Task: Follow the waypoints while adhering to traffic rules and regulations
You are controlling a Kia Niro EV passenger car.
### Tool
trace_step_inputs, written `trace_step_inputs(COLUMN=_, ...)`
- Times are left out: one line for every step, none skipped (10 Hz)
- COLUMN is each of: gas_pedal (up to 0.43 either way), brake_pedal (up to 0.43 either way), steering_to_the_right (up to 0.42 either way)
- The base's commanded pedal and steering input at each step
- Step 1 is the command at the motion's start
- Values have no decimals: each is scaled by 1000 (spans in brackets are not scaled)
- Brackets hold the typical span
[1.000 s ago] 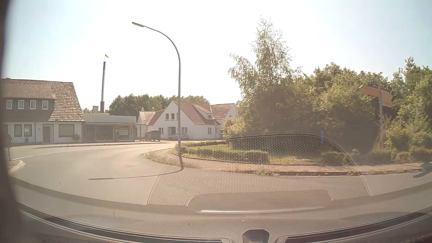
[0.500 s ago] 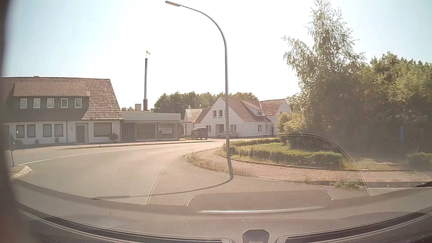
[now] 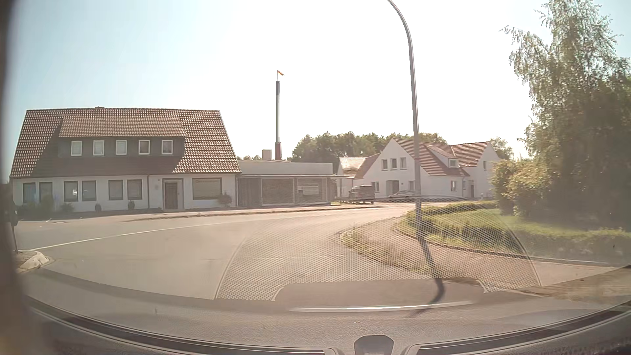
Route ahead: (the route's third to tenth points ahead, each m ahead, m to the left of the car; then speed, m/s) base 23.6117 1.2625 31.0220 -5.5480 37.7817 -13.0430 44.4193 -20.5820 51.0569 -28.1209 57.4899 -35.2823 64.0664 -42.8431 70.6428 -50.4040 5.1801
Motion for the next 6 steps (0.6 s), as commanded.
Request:
trace_step_inputs(gas_pedal=138, brake_pedal=6, steering_to_the_right=-277)
trace_step_inputs(gas_pedal=150, brake_pedal=6, steering_to_the_right=-268)
trace_step_inputs(gas_pedal=157, brake_pedal=6, steering_to_the_right=-250)
trace_step_inputs(gas_pedal=189, brake_pedal=6, steering_to_the_right=-221)
trace_step_inputs(gas_pedal=197, brake_pedal=6, steering_to_the_right=-192)
trace_step_inputs(gas_pedal=197, brake_pedal=6, steering_to_the_right=-167)
